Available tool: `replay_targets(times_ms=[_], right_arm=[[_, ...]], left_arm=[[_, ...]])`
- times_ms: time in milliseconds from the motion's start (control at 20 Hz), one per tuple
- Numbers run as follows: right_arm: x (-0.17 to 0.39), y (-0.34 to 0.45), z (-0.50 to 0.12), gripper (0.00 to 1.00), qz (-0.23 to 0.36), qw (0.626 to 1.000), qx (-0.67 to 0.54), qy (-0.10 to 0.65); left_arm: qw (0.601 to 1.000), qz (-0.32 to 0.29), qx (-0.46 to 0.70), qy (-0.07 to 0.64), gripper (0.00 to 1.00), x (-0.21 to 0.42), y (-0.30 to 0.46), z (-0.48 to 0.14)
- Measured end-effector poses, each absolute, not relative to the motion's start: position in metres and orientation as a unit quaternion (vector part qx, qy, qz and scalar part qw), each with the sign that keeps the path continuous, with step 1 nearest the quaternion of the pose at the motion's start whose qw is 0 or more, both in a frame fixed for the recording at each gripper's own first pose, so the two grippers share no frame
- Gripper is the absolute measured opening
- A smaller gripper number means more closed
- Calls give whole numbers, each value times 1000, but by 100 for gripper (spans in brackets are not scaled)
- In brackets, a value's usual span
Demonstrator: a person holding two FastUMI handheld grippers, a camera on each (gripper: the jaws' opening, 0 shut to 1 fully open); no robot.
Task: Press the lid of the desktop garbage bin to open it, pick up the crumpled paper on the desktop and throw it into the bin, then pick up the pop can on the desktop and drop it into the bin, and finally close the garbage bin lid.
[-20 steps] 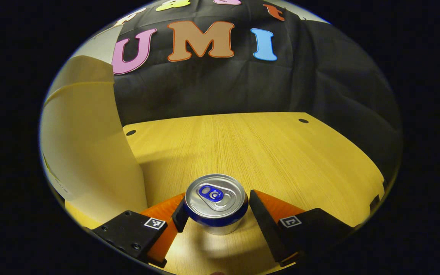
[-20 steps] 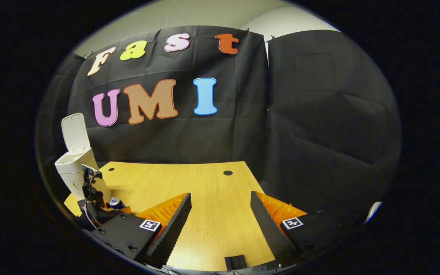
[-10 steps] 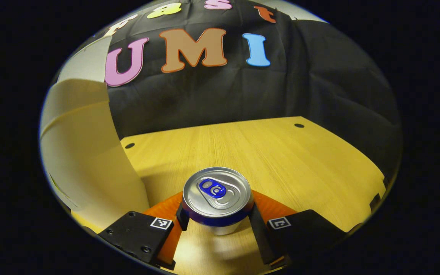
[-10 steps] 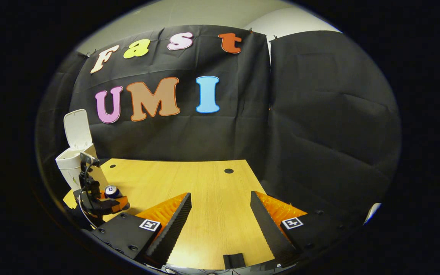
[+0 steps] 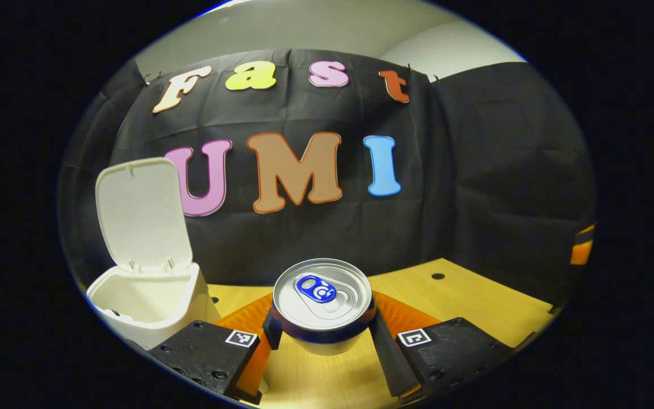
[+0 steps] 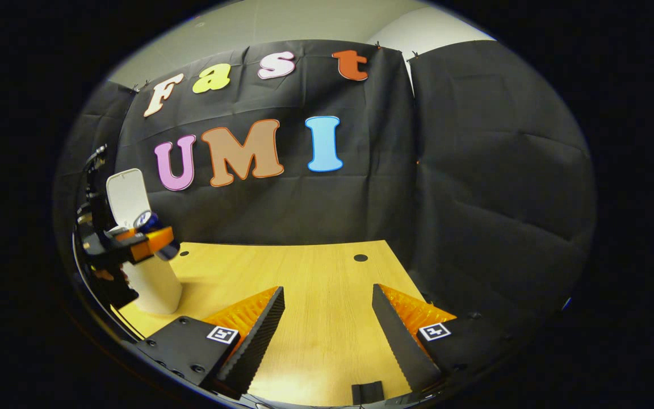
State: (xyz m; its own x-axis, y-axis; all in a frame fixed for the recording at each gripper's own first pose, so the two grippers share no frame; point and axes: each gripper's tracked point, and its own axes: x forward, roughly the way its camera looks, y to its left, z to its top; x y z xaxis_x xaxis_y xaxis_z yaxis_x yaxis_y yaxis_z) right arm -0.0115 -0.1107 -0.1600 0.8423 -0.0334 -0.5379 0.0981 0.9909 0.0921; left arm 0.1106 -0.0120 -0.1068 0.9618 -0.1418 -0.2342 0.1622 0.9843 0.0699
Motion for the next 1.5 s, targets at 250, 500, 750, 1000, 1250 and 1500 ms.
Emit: replay_targets(times_ms=[250, 500, 750, 1000, 1250, 1500], right_arm=[[-4, -97, -165, 99, -14, 958, 59, 282], [1, -90, -168, 99, -1, 958, 58, 280], [4, -86, -172, 99, 5, 957, 60, 285], [2, -79, -177, 99, 13, 955, 58, 290], [-1, -72, -180, 99, 19, 954, 57, 295], [-4, -73, -180, 99, 17, 954, 52, 295]], left_arm=[[999, -25, 25, 34, 74, 123, 29, -29], [992, 108, 57, -5, 74, 125, 127, 10], [977, 196, 48, 60, 75, 114, 196, -20], [962, 229, 29, 148, 75, 94, 226, -73], [955, 226, 30, 191, 80, 87, 232, -98], [969, 191, 51, 146, 90, 102, 215, -46]])
